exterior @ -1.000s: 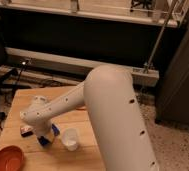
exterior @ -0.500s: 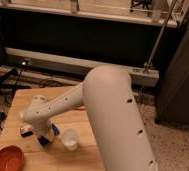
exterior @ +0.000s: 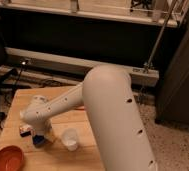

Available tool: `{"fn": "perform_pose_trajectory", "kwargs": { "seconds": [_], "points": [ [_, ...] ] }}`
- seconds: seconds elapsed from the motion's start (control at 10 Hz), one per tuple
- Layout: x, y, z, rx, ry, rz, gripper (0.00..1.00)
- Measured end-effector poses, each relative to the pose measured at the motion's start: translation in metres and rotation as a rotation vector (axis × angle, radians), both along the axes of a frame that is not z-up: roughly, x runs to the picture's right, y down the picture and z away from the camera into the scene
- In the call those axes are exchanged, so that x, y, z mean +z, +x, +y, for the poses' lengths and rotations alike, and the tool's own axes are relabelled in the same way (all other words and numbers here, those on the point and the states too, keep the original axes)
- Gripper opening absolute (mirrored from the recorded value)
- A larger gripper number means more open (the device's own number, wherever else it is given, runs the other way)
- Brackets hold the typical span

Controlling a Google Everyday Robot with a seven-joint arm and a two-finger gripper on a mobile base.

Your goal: Place the white sponge in the ceramic cup

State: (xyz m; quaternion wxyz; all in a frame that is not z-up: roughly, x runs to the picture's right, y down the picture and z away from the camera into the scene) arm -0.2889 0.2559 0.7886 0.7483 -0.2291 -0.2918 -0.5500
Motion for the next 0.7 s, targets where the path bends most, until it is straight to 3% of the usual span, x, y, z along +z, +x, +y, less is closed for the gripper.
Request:
{"fn": "perform_pose_trajectory", "kwargs": {
  "seconds": [0.7],
  "points": [
    [-0.0056,0.0029,-0.0051,0.063,-0.009,0.013,0.8]
  ]
}}
